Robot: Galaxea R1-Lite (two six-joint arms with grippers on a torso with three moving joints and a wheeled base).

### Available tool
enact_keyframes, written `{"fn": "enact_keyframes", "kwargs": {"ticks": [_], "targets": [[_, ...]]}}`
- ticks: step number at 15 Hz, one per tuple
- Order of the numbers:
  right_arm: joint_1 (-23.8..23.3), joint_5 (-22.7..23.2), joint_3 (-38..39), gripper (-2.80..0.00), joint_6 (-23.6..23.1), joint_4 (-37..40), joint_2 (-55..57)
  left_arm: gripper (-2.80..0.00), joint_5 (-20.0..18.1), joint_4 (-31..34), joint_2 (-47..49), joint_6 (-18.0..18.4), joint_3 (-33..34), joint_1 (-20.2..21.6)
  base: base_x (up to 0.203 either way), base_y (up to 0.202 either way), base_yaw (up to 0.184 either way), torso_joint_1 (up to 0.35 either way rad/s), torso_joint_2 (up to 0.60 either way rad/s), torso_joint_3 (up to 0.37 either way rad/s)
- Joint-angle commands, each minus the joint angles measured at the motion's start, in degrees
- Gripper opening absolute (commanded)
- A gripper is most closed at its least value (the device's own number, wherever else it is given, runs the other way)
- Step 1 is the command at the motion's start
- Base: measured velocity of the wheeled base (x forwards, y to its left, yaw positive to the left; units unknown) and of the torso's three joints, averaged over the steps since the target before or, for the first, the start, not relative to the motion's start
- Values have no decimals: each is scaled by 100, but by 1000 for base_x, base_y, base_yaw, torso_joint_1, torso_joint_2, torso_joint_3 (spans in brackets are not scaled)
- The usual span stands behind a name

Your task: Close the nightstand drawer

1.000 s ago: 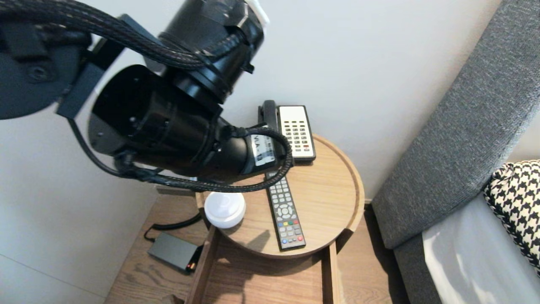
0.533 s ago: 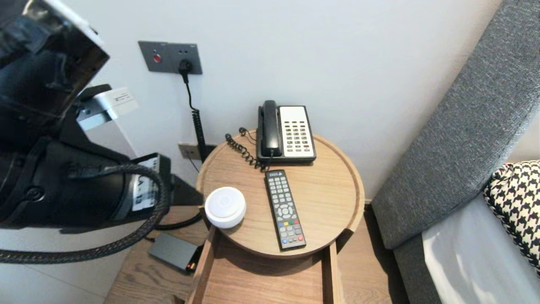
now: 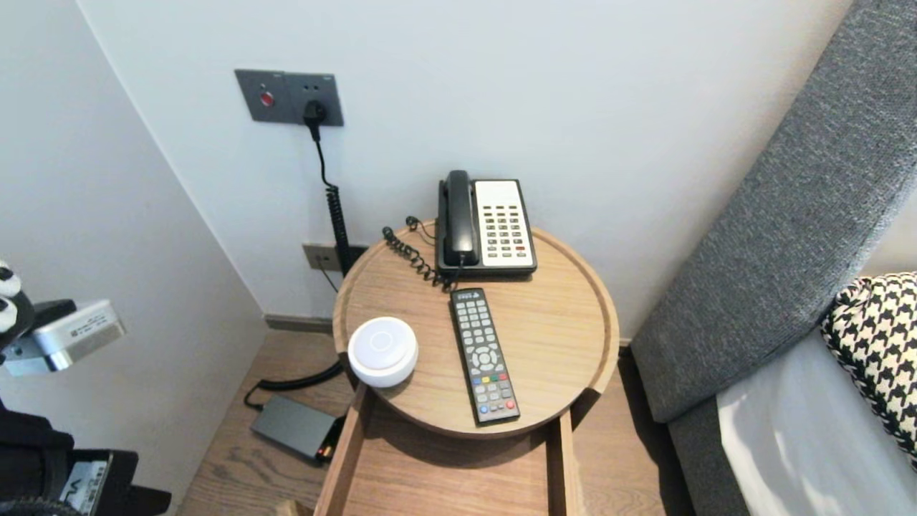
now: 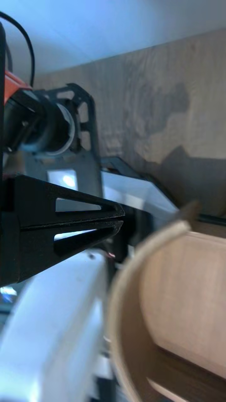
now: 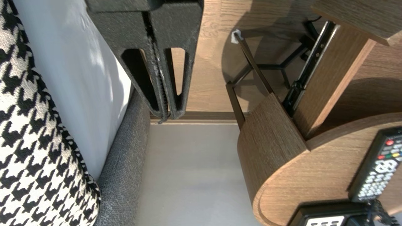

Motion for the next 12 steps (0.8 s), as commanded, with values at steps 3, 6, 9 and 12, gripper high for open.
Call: {"fn": "enact_keyframes", "kwargs": {"ticks": [3,6,9,12], "targets": [[3,1,141,-280,-3,-3,8,-280,-568,-135,-265,673,1047,-10,0,0,0,0,0,0],[3,1,141,-280,-1,-3,8,-280,-922,-900,-152,877,1974,-28,0,0,0,0,0,0],[3,1,141,-280,-3,-3,8,-280,-994,-1677,112,928,2876,-354,0,0,0,0,0,0],[3,1,141,-280,6,-3,8,-280,-1170,-2795,651,898,3464,-597,0,0,0,0,0,0]]}}
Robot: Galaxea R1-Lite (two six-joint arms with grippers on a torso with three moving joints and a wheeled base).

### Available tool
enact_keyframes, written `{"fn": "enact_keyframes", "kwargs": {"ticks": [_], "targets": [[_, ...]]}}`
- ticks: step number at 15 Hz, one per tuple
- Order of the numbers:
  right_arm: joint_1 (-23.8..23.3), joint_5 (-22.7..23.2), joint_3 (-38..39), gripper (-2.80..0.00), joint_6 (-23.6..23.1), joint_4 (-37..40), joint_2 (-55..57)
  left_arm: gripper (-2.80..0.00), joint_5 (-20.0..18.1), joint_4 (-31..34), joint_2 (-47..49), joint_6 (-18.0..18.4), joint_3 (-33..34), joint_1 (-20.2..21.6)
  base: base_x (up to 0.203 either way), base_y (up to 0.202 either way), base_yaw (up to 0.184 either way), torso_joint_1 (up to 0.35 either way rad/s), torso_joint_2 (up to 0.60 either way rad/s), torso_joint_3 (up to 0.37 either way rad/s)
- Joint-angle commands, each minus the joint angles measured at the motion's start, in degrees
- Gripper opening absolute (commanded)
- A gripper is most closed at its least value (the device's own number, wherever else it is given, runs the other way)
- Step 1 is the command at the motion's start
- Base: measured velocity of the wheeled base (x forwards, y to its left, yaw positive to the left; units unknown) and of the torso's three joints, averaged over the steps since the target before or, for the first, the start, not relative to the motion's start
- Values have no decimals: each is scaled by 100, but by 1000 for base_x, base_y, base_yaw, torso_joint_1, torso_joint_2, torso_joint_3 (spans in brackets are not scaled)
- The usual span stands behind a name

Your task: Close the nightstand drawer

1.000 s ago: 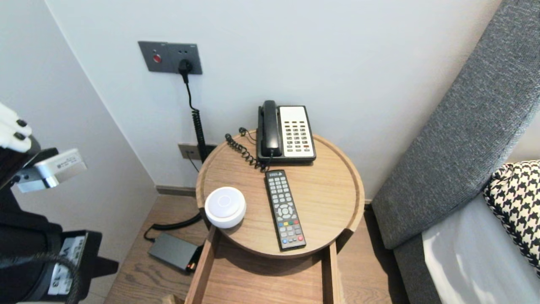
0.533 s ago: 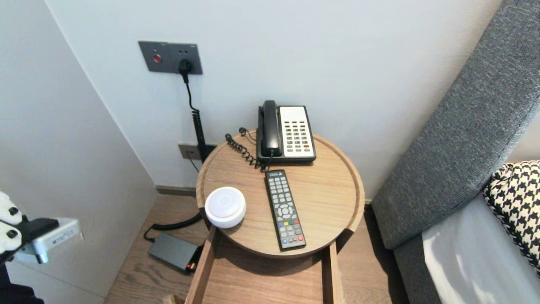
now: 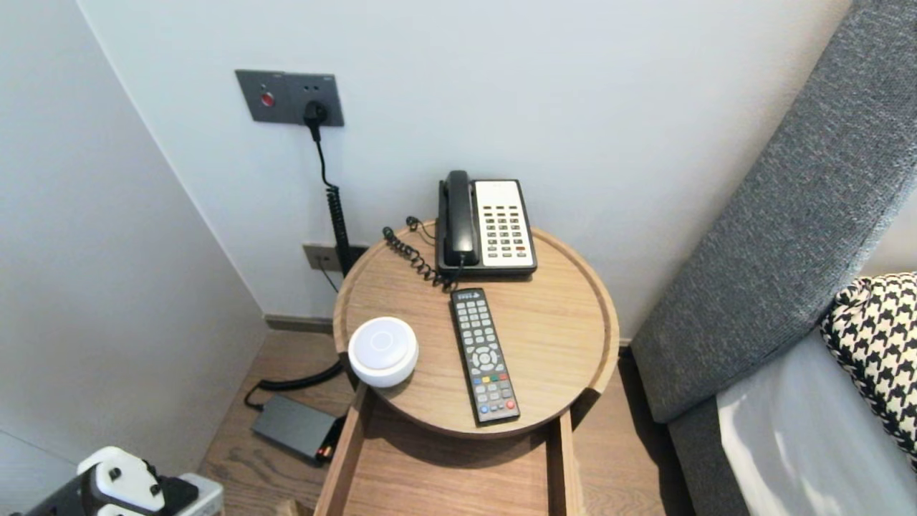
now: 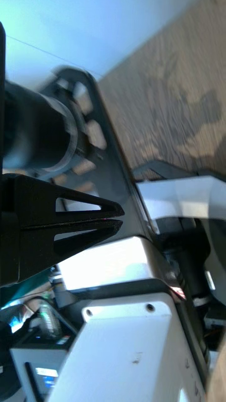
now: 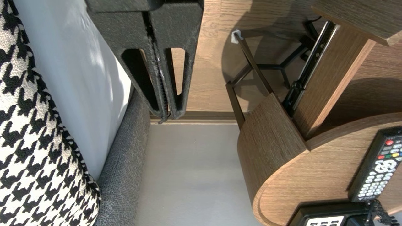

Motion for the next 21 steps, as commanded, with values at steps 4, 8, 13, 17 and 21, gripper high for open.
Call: {"fn": "enact_keyframes", "kwargs": {"ticks": [4,8,13,17,21], "targets": [[2,1,141,-280,-3,-3,8,-280,-46,-1055,1012,-441,251,-287,0,0,0,0,0,0],[2,1,141,-280,-3,-3,8,-280,188,-1852,1197,-966,251,-410,0,0,0,0,0,0],[2,1,141,-280,-3,-3,8,-280,687,-2117,1325,-1294,77,-411,0,0,0,0,0,0],[2,1,141,-280,-3,-3,8,-280,856,-2144,1391,-1383,-32,-411,0,0,0,0,0,0],[2,1,141,-280,-3,-3,8,-280,1010,-2201,1435,-1400,-100,-411,0,0,0,0,0,0]]}}
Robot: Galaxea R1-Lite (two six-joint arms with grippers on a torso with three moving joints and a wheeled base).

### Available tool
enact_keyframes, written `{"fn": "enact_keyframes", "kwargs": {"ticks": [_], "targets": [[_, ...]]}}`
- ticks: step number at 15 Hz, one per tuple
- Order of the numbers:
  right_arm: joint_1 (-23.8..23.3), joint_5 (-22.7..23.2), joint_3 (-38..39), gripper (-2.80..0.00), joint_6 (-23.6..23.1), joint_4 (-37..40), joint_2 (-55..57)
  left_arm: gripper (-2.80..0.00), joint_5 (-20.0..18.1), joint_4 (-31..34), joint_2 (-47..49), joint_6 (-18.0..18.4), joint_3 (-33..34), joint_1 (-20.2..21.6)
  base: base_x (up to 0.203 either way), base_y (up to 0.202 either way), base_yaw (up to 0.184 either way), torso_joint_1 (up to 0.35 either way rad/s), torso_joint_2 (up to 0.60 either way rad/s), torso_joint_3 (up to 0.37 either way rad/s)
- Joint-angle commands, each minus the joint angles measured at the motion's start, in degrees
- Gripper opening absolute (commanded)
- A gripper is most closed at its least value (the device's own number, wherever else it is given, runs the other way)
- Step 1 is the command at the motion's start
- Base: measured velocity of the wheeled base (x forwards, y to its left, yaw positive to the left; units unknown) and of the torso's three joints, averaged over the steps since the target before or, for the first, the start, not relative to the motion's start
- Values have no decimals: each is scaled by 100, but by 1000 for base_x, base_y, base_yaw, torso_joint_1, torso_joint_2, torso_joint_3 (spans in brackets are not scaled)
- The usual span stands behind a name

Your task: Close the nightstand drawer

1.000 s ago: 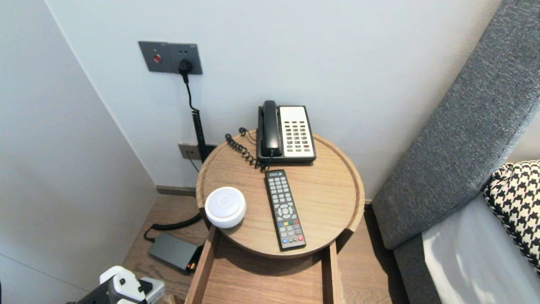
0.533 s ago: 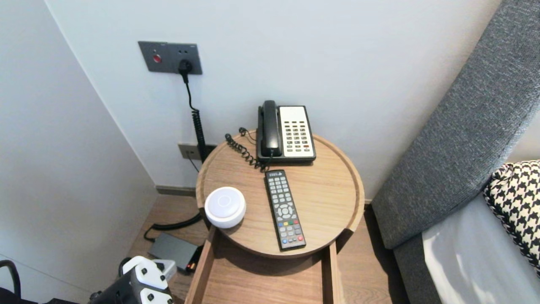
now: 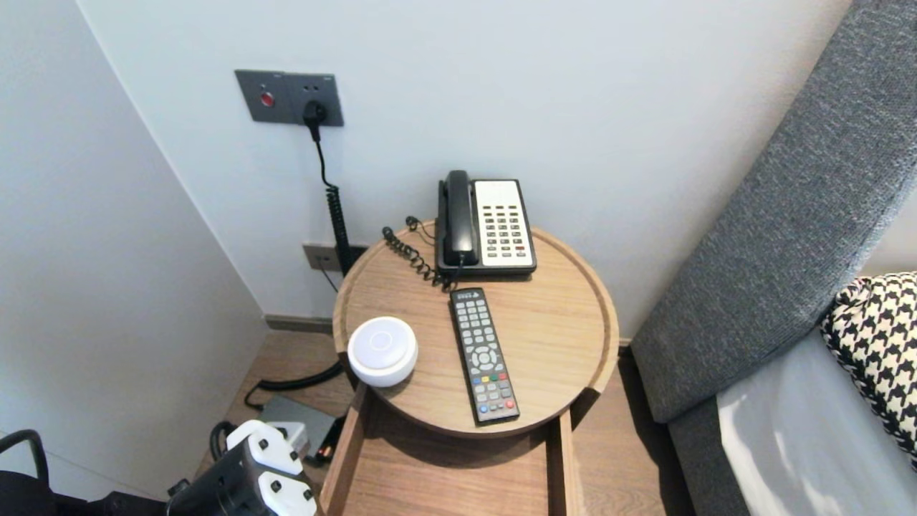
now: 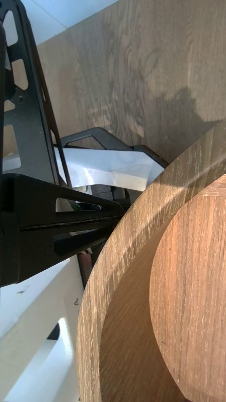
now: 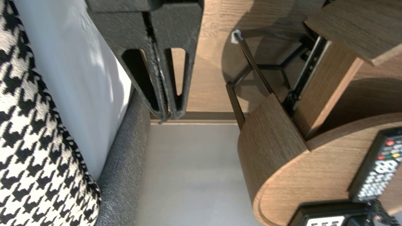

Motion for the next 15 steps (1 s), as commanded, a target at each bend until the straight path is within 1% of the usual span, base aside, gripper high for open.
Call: {"fn": "enact_keyframes", "kwargs": {"ticks": [1,2,3,4,6,10,13,15], "targets": [[2,1,141,-280,-3,-3,8,-280,91,-65,37,-35,-23,-1,0,0,0,0,0,0],[2,1,141,-280,-3,-3,8,-280,263,-194,40,-27,-15,4,0,0,0,0,0,0],[2,1,141,-280,-3,-3,8,-280,309,-240,47,-22,-7,1,0,0,0,0,0,0],[2,1,141,-280,6,-3,8,-280,558,-485,84,-10,-8,0,0,0,0,0,0,0],[2,1,141,-280,-3,-3,8,-280,736,-684,173,13,-40,2,0,0,0,0,0,0],[2,1,141,-280,4,-3,8,-280,821,-772,453,-25,-401,8,0,0,0,0,0,0],[2,1,141,-280,-1,-3,8,-280,1076,-779,707,16,-643,15,0,0,0,0,0,0],[2,1,141,-280,75,-3,8,-280,1151,-837,842,76,-794,25,0,0,0,0,0,0]]}}
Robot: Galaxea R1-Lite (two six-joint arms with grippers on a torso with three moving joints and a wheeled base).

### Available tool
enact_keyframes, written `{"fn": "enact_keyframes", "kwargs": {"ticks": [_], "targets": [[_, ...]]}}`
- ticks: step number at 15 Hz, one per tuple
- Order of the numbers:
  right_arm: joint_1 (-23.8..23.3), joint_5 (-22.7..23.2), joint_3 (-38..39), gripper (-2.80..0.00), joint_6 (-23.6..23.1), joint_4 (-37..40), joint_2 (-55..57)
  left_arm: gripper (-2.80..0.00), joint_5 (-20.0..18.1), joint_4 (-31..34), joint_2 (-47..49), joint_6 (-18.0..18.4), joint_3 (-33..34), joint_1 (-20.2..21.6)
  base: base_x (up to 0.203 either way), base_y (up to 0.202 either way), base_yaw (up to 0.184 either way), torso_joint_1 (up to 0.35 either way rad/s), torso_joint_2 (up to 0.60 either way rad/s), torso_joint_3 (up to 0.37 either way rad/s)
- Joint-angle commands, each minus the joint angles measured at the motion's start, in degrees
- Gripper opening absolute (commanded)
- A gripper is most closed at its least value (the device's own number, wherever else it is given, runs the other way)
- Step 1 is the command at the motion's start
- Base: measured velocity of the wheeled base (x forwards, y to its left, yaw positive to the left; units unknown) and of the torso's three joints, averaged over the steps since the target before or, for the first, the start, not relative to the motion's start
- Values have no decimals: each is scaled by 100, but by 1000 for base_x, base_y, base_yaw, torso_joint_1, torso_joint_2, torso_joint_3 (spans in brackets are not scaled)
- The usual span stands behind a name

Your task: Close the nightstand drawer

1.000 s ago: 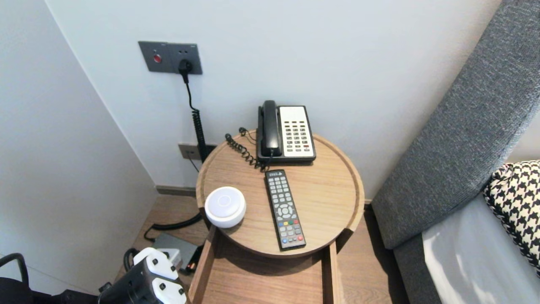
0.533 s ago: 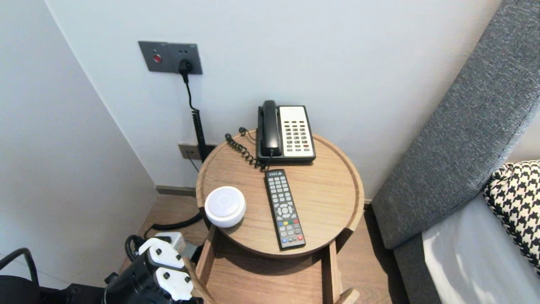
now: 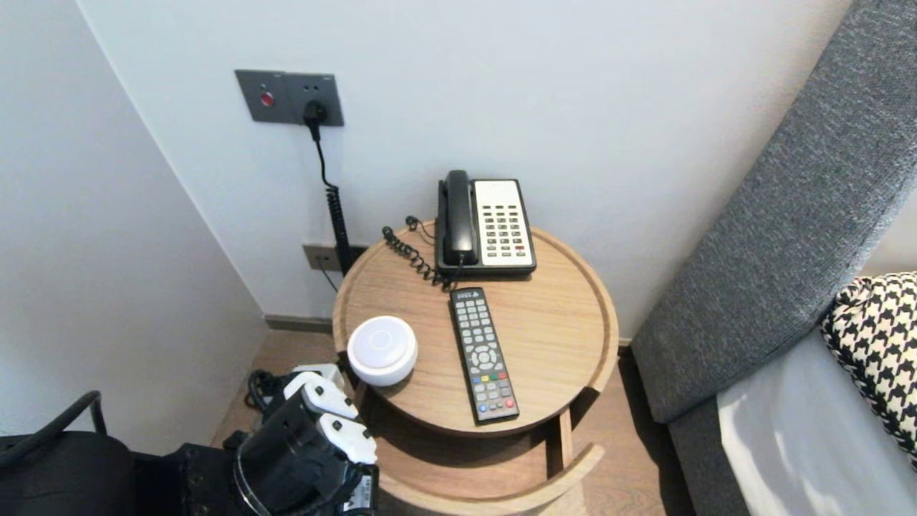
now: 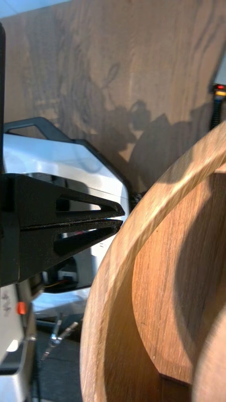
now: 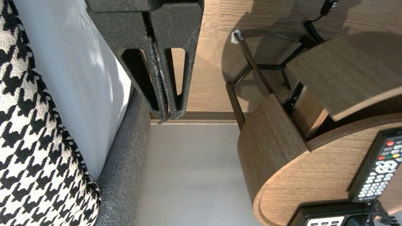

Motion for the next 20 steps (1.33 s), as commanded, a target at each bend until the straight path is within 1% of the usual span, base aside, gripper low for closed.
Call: {"fn": "enact_keyframes", "kwargs": {"ticks": [1,5,18,20], "targets": [[2,1,141,-280,-20,-3,8,-280,53,-37,228,36,-187,10,0,0,0,0,0,0],[2,1,141,-280,-20,-3,8,-280,65,-42,399,64,-487,86,0,0,0,0,0,0],[2,1,141,-280,-20,-3,8,-280,65,-56,552,83,-891,254,0,0,0,0,0,0],[2,1,141,-280,-20,-3,8,-280,65,-56,587,133,-936,280,0,0,0,0,0,0]]}}
